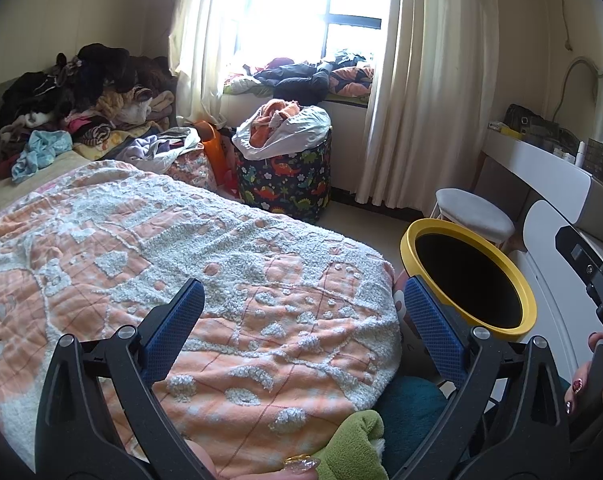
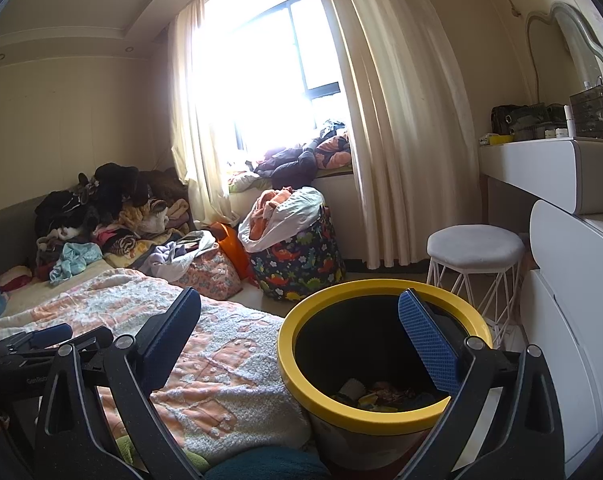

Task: Collect trash

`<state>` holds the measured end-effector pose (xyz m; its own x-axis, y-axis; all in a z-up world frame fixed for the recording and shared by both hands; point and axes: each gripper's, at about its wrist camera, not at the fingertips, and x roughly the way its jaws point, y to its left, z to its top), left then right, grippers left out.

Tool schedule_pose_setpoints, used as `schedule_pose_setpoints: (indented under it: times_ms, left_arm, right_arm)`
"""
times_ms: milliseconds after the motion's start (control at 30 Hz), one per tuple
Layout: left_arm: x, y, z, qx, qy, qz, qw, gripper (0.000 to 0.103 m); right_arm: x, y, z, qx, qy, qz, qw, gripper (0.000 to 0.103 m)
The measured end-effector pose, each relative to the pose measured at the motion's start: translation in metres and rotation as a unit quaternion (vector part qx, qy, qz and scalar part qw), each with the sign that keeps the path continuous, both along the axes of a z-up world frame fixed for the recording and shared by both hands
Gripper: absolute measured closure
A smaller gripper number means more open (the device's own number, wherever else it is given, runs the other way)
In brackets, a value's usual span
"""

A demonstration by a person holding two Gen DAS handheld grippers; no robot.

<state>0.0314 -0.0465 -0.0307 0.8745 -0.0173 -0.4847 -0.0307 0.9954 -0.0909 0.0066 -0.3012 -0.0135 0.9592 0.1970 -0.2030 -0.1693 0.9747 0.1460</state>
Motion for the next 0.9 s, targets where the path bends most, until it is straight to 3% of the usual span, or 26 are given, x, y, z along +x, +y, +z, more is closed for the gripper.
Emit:
schedule_pose_setpoints:
  times_ms: [667,767,900]
  left_arm:
    - [0.001,0.001,-0.002,-0.015,0.011,0.003,0.9998,0.011]
    - [0.002,0.012,-0.004,-0.026,0.025,0.028,0.999,0.011]
    - [-0.003,0.065,-0.008,-0.057,0.052,0.104,0.9916,0.011]
  right_arm:
    - [-0.002,0.002,0.002,0.004,0.006,0.005,1.0,0.007]
    - [0.001,0.014,0.012,0.004,0.009,0.025,1.0,0.007]
    - [0.025,0.072,0.034,-0.01,0.038,0.111,0.993,0.006]
